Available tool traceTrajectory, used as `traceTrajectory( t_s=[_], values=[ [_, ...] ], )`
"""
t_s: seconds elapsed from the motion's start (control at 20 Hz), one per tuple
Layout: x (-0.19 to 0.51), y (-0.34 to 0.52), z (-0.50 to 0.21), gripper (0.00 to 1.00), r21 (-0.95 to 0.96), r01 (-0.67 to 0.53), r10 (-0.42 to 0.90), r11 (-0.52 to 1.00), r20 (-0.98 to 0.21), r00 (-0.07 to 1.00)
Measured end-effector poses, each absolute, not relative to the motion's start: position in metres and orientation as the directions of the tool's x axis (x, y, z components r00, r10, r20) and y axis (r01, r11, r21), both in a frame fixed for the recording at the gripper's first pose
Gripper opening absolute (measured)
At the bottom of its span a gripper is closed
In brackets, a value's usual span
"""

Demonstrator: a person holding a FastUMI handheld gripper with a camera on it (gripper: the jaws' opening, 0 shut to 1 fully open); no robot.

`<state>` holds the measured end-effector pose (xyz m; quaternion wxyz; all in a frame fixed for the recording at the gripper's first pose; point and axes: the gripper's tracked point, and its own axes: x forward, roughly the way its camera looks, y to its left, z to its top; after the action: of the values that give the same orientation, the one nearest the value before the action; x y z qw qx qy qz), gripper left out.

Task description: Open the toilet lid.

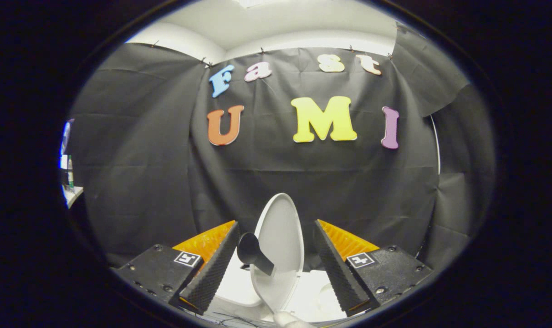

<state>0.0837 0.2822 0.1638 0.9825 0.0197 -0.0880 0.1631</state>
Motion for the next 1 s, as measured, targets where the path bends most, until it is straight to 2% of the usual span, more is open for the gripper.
traceTrajectory(
  t_s=[0.05,0.25,0.45,0.65,0.8,1.0],
  values=[
    [0.078,0.265,0.162,1.0,0.03,-0.304,0.294,0.952,0.188,0.937],
    [0.059,0.229,0.171,1.0,0.128,-0.348,0.313,0.929,0.233,0.921],
    [0.048,0.161,0.164,1.0,0.161,-0.259,0.212,0.952,0.262,0.941],
    [0.052,0.083,0.109,1.0,0.151,-0.11,0.08,0.982,0.191,0.978],
    [0.054,0.043,0.072,1.0,0.146,-0.043,0.025,0.988,0.122,0.992],
    [0.053,0.003,0.037,1.0,0.123,0.039,-0.05,0.992,0.093,0.994]
  ],
)
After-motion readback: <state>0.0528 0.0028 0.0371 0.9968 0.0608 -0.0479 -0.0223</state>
